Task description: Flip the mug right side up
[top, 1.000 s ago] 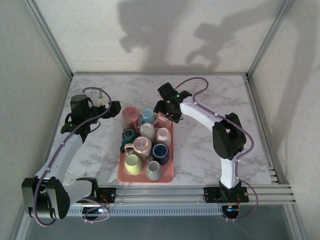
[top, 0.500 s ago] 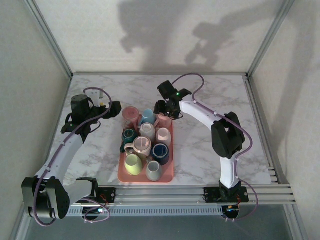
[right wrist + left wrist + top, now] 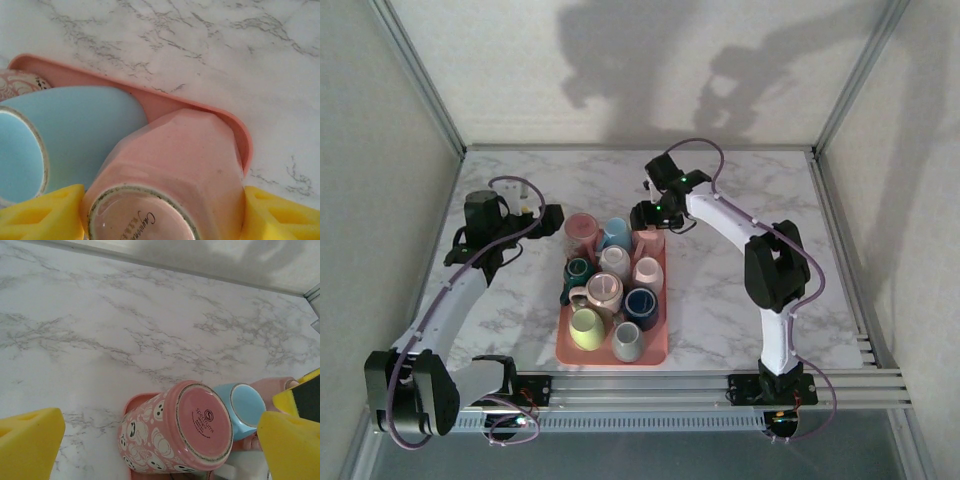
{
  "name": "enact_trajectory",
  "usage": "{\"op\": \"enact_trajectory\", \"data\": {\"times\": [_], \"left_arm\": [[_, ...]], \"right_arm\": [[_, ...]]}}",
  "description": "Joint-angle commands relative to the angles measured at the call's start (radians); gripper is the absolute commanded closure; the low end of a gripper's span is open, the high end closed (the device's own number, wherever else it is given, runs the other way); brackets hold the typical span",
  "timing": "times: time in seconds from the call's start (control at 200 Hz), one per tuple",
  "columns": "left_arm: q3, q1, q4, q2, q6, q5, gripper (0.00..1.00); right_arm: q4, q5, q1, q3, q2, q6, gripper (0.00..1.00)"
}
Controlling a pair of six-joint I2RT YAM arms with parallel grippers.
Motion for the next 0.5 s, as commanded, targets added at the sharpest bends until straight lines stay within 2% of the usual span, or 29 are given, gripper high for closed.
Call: {"op": "enact_trajectory", "data": {"times": [0.0, 0.366, 0.496], "left_arm": [[-0.013, -0.009, 0.029, 0.006, 0.008, -0.015, 0.02], [-0.057, -0.015, 0.066, 0.02, -0.001, -0.015, 0.03], [-0.061, -0.018, 0.063, 0.021, -0.006, -0.019, 0.03]], "right_arm": [[-0.01, -0.074, -0.02, 0.065, 0.015, -0.153, 0.34], [-0.172, -0.175, -0.02, 0.23, 0.14, -0.497, 0.33], [-0.22, -0.189, -0.02, 0.29, 0.191, -0.6, 0.26]]}}
